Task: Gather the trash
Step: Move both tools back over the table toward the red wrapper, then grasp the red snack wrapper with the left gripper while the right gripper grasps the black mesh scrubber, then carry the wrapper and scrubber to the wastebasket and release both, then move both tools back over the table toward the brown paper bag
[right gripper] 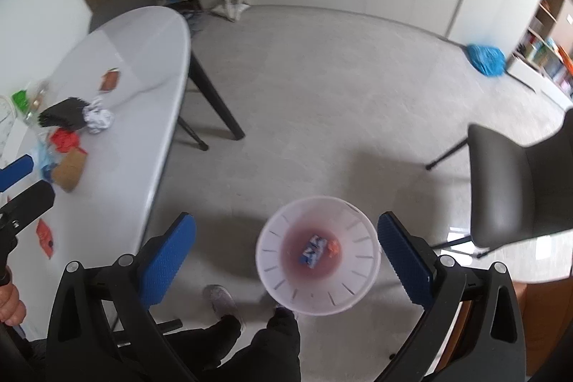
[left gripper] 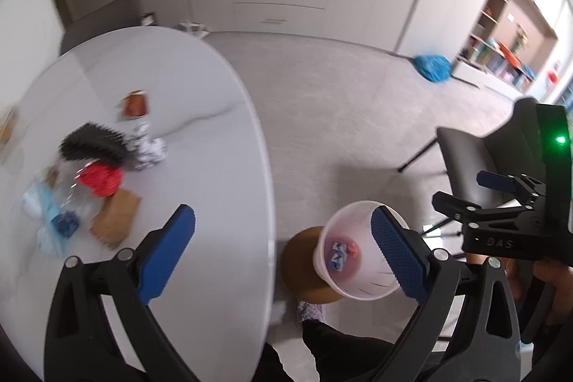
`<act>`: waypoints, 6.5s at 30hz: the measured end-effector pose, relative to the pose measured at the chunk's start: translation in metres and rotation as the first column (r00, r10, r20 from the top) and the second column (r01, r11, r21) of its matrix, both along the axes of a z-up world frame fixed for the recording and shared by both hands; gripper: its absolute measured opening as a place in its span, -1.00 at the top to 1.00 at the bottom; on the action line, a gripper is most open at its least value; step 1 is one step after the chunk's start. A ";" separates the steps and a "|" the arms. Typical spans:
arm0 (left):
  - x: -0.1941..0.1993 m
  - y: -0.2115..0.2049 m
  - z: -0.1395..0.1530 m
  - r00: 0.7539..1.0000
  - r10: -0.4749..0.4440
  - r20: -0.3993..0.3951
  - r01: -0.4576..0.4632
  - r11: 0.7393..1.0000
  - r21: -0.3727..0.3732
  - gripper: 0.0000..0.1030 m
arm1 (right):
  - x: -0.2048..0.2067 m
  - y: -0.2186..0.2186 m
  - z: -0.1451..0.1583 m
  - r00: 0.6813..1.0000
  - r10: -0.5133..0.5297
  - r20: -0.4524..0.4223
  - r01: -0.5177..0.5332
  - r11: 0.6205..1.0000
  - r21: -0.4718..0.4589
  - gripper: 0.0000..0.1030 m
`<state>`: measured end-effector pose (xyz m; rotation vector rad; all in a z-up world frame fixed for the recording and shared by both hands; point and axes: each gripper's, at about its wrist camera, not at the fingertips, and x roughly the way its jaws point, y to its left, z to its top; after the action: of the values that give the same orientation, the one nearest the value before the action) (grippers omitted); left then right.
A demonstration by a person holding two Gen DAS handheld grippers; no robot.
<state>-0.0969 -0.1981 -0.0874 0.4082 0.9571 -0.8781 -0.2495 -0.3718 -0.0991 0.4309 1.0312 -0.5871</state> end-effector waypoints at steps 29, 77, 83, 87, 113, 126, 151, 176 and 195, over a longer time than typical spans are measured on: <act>0.111 0.262 -0.037 0.689 0.720 -0.085 -0.717 0.694 0.070 -0.83 | 0.170 0.162 0.009 0.886 0.456 0.082 -0.461 0.885 0.061 -0.95; 0.158 0.254 -0.064 0.751 0.637 -0.175 -0.632 0.770 0.090 0.36 | 0.358 0.210 -0.025 0.731 0.683 -0.023 -0.677 0.720 -0.153 0.45; 0.156 0.243 -0.046 0.770 0.617 -0.164 -0.617 0.785 0.055 0.36 | 0.352 0.186 0.009 0.756 0.639 0.142 -0.639 0.768 -0.053 0.64; 0.152 0.234 -0.033 0.784 0.602 -0.154 -0.604 0.796 0.036 0.36 | 0.336 0.174 0.031 0.764 0.601 0.235 -0.618 0.786 -0.006 0.64; 0.022 0.015 -0.007 0.980 0.029 -0.195 -0.031 0.999 -0.010 0.36 | 0.028 -0.006 0.013 0.991 0.039 0.129 -0.049 0.996 0.074 0.64; -0.085 -0.114 -0.045 0.869 -0.385 -0.310 0.417 0.908 0.042 0.36 | -0.085 -0.049 -0.007 0.976 -0.199 0.086 0.190 0.977 0.096 0.64; -0.069 -0.096 -0.011 0.964 -0.250 -0.094 0.251 0.968 0.005 -0.83 | -0.099 -0.035 -0.051 0.984 -0.178 0.023 0.172 0.971 0.165 -0.45; 0.023 0.039 0.007 0.987 0.151 -0.048 -0.151 0.988 -0.010 -0.84 | 0.010 0.021 -0.030 1.000 0.024 0.012 -0.025 0.992 0.124 -0.94; 0.111 0.111 -0.045 0.951 0.301 0.068 -0.307 0.948 0.089 -0.84 | 0.095 0.063 -0.012 0.981 0.190 0.029 -0.192 0.980 0.056 -0.95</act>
<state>0.0137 -0.0867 -0.1323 0.3545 0.9848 -0.5381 -0.1542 -0.3090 -0.1114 0.3837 1.0554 -0.3800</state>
